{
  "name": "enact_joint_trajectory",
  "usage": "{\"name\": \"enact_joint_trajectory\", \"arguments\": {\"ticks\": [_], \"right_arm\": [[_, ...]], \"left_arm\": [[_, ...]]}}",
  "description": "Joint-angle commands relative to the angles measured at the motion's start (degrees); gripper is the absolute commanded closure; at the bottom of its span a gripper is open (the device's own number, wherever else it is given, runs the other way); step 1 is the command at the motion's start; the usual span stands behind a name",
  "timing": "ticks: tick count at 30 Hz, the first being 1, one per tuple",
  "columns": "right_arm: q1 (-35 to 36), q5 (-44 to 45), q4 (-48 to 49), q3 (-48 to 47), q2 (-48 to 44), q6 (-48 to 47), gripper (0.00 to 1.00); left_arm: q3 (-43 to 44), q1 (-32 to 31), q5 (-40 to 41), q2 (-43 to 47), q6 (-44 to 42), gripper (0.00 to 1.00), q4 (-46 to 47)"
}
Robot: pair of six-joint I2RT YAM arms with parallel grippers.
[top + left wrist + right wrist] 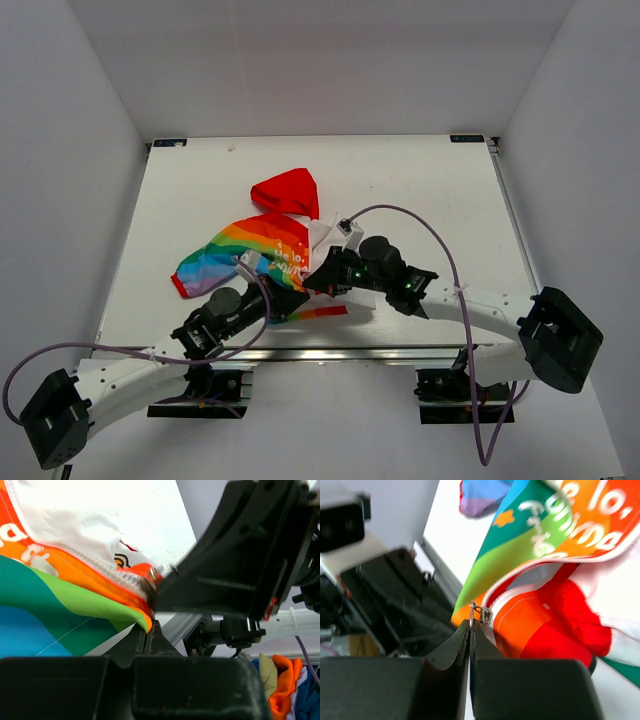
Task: Zip up the jacket
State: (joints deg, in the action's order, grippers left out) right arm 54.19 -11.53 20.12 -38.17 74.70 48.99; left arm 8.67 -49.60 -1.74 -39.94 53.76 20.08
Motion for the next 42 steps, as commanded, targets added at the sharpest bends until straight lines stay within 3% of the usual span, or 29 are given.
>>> {"name": "enact_joint_trajectory", "arguments": {"ticks": [1, 7, 15, 29, 33, 38, 42], "right_arm": [[-0.49, 10.79, 3.44, -4.89, 0.1, -0.03, 1.0], [-0.58, 14.25, 5.72, -6.91, 2.82, -4.43, 1.0], [-3.83, 19.09, 3.96, -17.71, 12.74, -5.75, 1.0], [-16.13, 24.53, 4.84, -44.32, 34.71, -9.7, 1.0], [-19.12, 27.35, 3.79, -54.68, 42.1, -12.52, 1.0], [-21.23, 22.53, 2.65, -65.26, 51.24, -14.79, 1.0], [-21.23, 16.04, 5.01, -62.31, 50.56, -14.98, 1.0]], "left_arm": [[1.7, -0.58, -5.29, 1.79, -1.11, 1.0, -5.31], [3.46, -0.58, -6.87, 4.17, -1.11, 1.0, -11.8], [5.48, -0.58, -8.28, 7.77, -1.2, 1.0, -25.15], [6.54, -0.58, -12.41, 10.41, 0.12, 1.0, -40.1], [2.77, -0.58, -16.09, 10.76, 3.19, 1.0, -39.41], [2.84, -0.58, -15.76, 9.36, 3.2, 1.0, -38.89], [5.13, -0.67, -13.39, 5.07, 0.66, 1.0, -38.53]]}}
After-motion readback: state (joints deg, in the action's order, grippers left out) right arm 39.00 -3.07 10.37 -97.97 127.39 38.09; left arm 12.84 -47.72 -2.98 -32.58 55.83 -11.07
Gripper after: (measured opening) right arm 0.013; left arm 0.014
